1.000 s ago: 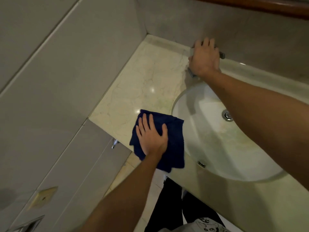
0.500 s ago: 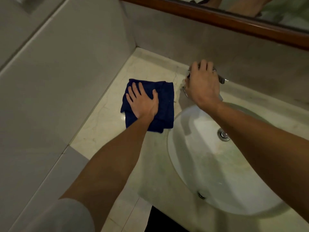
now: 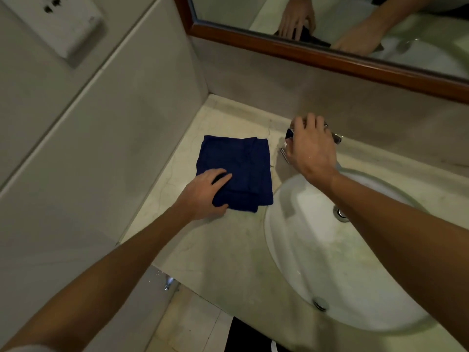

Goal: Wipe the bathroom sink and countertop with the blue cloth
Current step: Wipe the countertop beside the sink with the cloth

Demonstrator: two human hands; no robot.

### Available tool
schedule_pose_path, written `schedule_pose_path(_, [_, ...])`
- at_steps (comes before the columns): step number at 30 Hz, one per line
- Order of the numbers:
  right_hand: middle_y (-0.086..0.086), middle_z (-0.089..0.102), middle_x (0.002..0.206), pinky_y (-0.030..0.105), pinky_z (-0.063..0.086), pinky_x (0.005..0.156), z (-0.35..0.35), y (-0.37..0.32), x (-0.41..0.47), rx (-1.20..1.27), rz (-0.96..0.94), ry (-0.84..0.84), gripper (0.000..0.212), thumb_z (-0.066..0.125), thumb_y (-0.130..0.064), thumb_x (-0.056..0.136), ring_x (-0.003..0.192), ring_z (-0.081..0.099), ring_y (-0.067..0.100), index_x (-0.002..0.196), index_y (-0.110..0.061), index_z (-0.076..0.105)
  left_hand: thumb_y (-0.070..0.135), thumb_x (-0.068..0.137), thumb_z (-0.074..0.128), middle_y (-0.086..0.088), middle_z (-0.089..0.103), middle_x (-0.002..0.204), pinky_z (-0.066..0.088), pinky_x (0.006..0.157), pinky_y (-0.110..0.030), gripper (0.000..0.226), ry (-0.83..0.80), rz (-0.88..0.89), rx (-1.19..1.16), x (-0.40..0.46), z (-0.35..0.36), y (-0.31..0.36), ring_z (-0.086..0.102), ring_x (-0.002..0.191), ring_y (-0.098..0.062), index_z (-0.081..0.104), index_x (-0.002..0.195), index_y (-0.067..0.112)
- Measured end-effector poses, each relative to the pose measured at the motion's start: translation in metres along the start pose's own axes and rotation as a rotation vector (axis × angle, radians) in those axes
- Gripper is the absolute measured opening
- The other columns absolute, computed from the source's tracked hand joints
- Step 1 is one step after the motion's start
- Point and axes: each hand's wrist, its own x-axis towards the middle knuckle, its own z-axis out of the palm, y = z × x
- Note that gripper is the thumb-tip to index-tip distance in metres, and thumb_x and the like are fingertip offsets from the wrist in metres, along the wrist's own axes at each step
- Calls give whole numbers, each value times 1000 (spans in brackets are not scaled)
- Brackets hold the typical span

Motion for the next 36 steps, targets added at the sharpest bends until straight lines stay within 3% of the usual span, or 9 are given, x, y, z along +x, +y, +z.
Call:
schedule_pose_path(4, [19,54,119,49,50,92,0,-1,0,6,-1,-5,37,55,-33,98,110,51,36,123,-6,52,19,73,83,-13,68,112,56,54,-34,48,83,99,215,29,-1,0,68,92,-29,71,117,6])
schedule_pose_path(7, [19,54,121,48,51,93,1,-1,1,2,4,-13,38,56,-34,98,112,52,36,125,-7,52,17,74,84,-11,68,94,44,44,-30,33,21,105,291,44,-4,6,64,74,-27,71,103,6])
schedule_pose_path(14, [18,54,119,48,51,93,0,-2,0,-5,25,-19,35,55,-33,97,111,52,35,122,-8,52,16,86,51,7,59,70,34,56,-31,16,-310,-124,-53,76,-48,12,56,68,-19,56,72,21])
schedule_pose_path(18, [17,54,120,48,51,92,1,-1,1,-8,23,-29,34,53,-33,97,112,52,34,122,-9,52,9,86,46,-3,51,63,32,58,-32,20,-614,-510,-457,118,-72,4,43,59,-20,45,66,13])
schedule_pose_path(20, [17,54,120,48,51,93,2,0,2,-2,21,-32,34,54,-33,97,112,51,34,122,-9,52,24,78,51,-9,56,67,38,68,-37,14,-718,-672,-628,134,-76,-5,47,65,-24,49,73,12])
schedule_pose_path(24, [17,54,119,47,51,89,3,1,3,-2,20,-24,33,55,-32,97,111,51,34,120,-9,53,78,76,58,-7,76,98,53,89,-41,71,-901,-668,-629,166,-76,-16,71,91,-27,70,104,14])
schedule_pose_path(29, [16,54,116,45,52,87,2,0,3,-9,27,-18,32,54,-32,97,109,51,33,118,-8,54,92,71,50,2,71,94,51,71,-34,79,-564,-245,165,170,-74,-20,65,83,-18,64,103,22])
schedule_pose_path(34, [15,55,117,43,52,86,2,1,3,-14,29,-14,32,52,-34,98,109,52,31,119,-10,54,56,99,48,-5,66,118,52,77,-38,50,128,-81,144,124,-60,-11,61,103,-24,65,120,13])
schedule_pose_path(36, [14,55,116,43,53,86,2,1,3,-11,31,-17,31,53,-34,98,109,52,31,119,-10,55,47,101,50,-10,63,127,50,92,-43,47,226,-39,121,92,-36,12,57,112,-29,64,127,10])
